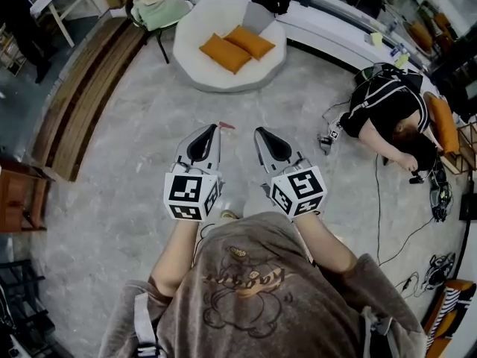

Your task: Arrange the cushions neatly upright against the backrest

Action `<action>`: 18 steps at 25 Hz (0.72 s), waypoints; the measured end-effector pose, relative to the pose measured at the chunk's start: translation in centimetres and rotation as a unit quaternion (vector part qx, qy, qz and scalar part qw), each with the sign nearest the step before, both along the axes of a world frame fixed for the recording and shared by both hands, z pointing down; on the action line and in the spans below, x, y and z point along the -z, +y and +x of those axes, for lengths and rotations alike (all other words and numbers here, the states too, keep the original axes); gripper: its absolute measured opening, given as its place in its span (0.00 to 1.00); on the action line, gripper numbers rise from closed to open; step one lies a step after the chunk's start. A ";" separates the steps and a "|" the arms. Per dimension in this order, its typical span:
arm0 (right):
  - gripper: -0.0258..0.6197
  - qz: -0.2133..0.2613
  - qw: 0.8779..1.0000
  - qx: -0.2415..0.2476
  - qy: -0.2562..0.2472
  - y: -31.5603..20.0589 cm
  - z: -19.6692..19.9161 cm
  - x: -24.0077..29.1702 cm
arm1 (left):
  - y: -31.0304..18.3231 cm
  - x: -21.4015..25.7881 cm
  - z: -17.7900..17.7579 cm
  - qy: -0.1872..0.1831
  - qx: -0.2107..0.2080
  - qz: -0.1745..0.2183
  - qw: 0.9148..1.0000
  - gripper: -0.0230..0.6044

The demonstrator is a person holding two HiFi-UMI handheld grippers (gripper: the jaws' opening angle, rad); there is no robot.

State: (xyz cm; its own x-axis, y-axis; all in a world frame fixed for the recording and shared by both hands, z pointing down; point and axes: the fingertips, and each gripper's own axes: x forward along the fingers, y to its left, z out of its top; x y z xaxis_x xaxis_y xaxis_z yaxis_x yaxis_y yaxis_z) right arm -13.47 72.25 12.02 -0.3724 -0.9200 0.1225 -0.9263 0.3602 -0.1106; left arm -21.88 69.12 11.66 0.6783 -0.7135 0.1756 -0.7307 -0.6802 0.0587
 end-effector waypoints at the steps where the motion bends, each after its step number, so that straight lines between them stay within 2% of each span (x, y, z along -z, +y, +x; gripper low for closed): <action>1: 0.07 -0.001 1.000 -0.002 0.001 0.0 -0.1 -0.1 | 0.0 -0.1 -0.2 0.000 -0.002 -0.001 1.000 0.04; 9: 0.07 -0.007 1.000 -0.023 0.010 -1.5 0.5 -1.1 | -1.2 -0.8 -0.2 0.003 -0.010 0.002 1.000 0.04; 18: 0.07 -0.008 1.000 -0.020 0.013 -5.1 1.0 -1.3 | -5.0 -0.9 0.4 0.004 -0.005 0.001 1.000 0.04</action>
State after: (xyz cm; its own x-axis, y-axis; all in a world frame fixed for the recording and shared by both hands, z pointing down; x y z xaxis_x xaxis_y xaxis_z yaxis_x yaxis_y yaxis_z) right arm -12.49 67.19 13.31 -0.3327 -0.9317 0.1456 -0.9422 0.3221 -0.0921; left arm -21.47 64.12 12.54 0.6873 -0.7065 0.1684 -0.7228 -0.6881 0.0633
